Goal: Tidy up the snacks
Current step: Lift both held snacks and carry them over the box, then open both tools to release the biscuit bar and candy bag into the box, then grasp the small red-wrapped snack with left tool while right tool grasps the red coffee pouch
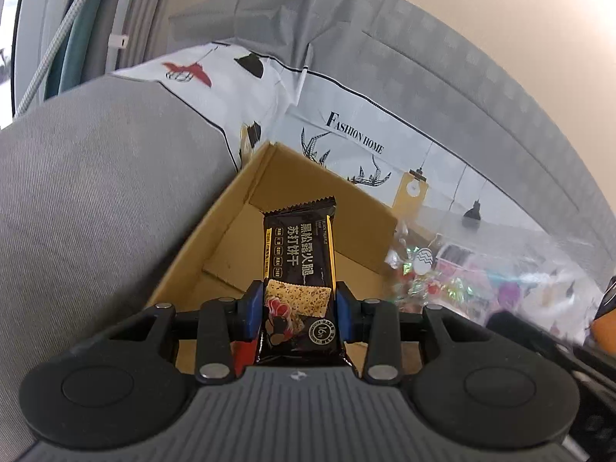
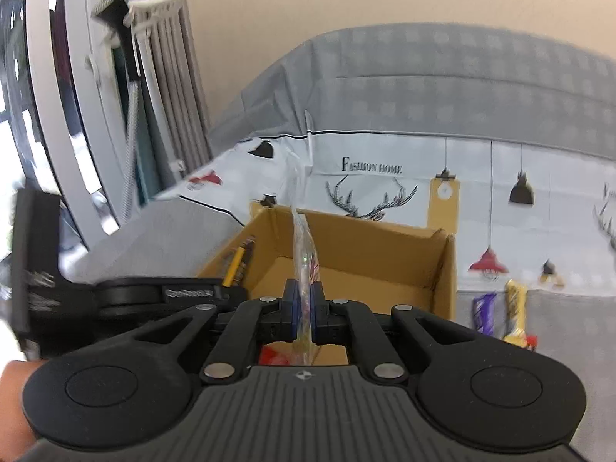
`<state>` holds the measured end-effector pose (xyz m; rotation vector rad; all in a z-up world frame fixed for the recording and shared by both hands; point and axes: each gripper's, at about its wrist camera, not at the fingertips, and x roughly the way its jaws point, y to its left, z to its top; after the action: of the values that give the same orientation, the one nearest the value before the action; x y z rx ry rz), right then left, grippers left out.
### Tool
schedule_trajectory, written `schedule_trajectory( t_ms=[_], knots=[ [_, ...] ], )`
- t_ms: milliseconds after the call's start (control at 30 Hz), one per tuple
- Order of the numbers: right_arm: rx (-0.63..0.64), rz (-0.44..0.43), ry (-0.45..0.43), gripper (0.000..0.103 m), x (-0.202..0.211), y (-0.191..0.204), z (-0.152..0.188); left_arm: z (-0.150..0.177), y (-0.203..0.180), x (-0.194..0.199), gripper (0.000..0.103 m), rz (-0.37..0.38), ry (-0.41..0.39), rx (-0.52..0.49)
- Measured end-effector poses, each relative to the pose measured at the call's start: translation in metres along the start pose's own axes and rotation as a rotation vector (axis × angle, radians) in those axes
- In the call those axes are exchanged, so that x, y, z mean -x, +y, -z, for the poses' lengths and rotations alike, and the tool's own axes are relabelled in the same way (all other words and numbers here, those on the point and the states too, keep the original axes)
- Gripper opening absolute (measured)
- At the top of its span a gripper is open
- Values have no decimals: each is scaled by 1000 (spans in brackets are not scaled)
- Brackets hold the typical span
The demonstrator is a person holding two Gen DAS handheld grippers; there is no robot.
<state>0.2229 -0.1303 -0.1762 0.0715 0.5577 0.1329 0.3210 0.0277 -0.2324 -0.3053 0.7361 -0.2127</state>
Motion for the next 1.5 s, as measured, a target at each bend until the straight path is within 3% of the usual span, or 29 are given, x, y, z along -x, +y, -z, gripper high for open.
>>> schedule_trajectory(
  t_ms=[100, 233, 333, 367, 400, 467, 500, 667, 800, 933, 1033, 1100, 1267, 1400, 1500],
  knots=[
    [109, 72, -1, 6, -15, 15, 4, 1, 2, -5, 42, -32, 11, -22],
    [88, 90, 36, 6, -34, 14, 10, 3, 10, -28, 42, -47, 73, -12],
    [68, 49, 111, 9, -50, 12, 18, 6, 13, -36, 42, -54, 104, -31],
    [41, 42, 118, 13, -51, 9, 20, 6, 13, -36, 44, -47, 110, -32],
    [-6, 21, 119, 18, -49, 3, 21, 6, 13, -36, 58, -43, 107, -24],
    [-104, -49, 126, 67, -46, -13, 22, 6, 11, -32, 86, -23, 87, 3],
    [-146, -70, 104, 71, -39, -23, 22, 6, 7, -28, 98, -7, 78, 12],
    [-246, -54, -44, 95, 12, -79, 29, 19, -45, -1, 101, 42, 14, -88],
    [-320, 5, -103, 96, 56, -138, 45, 42, -91, 13, 101, 137, 8, -140],
    [-411, 66, -78, 96, 83, -187, 76, 70, -139, 19, 101, 195, 15, -191],
    [-451, 58, -56, 96, 96, -211, 107, 94, -171, 18, 92, 228, 16, -255],
    [-459, 52, -45, 95, 100, -222, 125, 109, -188, 11, 67, 254, 47, -293],
    [-532, 31, -61, 94, 106, -248, 152, 145, -216, -20, 38, 254, 183, -337],
    [-557, 59, -60, 90, 110, -264, 162, 173, -234, -48, 37, 225, 274, -406],
    [-582, 77, -11, 74, 102, -273, 168, 191, -243, -77, 37, 184, 337, -478]
  ],
)
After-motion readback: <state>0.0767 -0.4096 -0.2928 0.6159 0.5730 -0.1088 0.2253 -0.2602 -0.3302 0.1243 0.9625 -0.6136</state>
